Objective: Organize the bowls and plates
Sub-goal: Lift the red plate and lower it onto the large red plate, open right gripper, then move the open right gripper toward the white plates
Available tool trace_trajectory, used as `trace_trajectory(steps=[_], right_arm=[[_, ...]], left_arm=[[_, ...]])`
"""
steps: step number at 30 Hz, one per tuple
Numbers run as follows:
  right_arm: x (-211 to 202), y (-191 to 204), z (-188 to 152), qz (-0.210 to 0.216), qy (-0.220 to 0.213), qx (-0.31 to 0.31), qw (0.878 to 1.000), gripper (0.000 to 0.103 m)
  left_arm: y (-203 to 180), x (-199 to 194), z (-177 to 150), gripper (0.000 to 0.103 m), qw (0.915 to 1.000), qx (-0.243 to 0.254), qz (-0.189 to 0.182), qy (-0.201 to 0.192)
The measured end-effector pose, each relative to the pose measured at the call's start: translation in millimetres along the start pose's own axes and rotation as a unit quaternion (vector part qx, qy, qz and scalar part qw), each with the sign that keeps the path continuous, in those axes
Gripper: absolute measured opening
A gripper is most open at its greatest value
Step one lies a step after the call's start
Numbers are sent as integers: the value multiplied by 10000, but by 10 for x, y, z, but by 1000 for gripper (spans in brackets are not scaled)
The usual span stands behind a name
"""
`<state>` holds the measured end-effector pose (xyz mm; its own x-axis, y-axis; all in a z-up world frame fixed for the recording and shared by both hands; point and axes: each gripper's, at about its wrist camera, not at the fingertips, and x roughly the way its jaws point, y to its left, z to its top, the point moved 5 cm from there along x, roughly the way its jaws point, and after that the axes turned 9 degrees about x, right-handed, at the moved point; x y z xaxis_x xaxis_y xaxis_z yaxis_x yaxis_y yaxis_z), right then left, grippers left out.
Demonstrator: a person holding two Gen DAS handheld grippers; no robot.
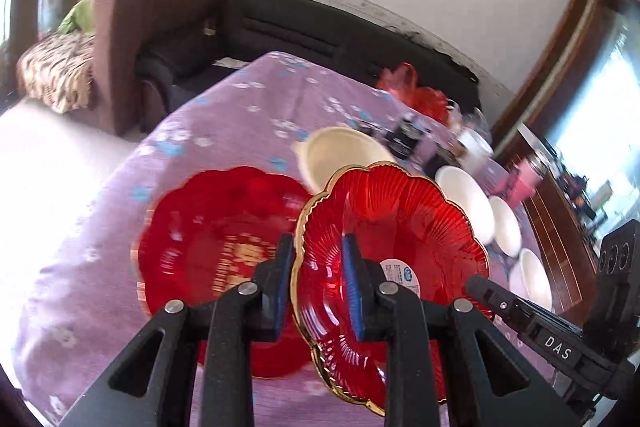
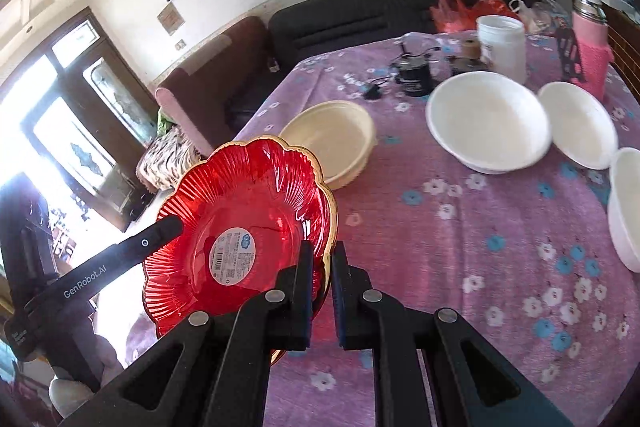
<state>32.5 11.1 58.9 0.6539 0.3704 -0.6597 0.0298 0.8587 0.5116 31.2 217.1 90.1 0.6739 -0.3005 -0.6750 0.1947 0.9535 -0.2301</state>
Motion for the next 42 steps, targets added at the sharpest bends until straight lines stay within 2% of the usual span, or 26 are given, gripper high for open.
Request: trace_trajectory(steps=[2, 7, 15, 17, 24, 27, 31, 33, 37, 42], right_arm=[[221, 216, -37, 34, 152, -101, 9998, 10], [756, 466, -99, -74, 462, -188, 9987, 10], [1359, 417, -156, -379, 805, -201, 9958, 10], [1435, 402, -172, -364, 846, -193, 9956, 10], [1554, 437, -146, -465, 830, -392, 9947, 12], [1578, 448, -124, -665, 773, -515, 9935, 10], [1612, 449, -110, -804, 752, -632, 9919, 10], [1622, 456, -108, -827, 731, -649, 9918, 11], [1646, 501, -110, -928, 646, -827, 9901, 12], [1582, 511, -148, -550, 702, -592, 9943, 32]], left_arm=[[218, 42, -7, 22, 9998, -158, 118, 32], [680, 316, -107, 22, 9980, -556, 151, 270], [963, 707, -261, 22, 9949, -707, 292, 663], [969, 662, -245, 23, 9957, -630, 409, 539], [959, 638, -173, 40, 9964, -506, 419, 530], [910, 562, -130, 46, 9959, -257, 716, 484], [859, 397, -36, 50, 9961, -92, 851, 214], [843, 288, -10, 51, 9965, -84, 829, 89], [836, 47, -15, 59, 9972, -183, 709, -147], [755, -214, -34, 66, 9971, -220, 622, -381]])
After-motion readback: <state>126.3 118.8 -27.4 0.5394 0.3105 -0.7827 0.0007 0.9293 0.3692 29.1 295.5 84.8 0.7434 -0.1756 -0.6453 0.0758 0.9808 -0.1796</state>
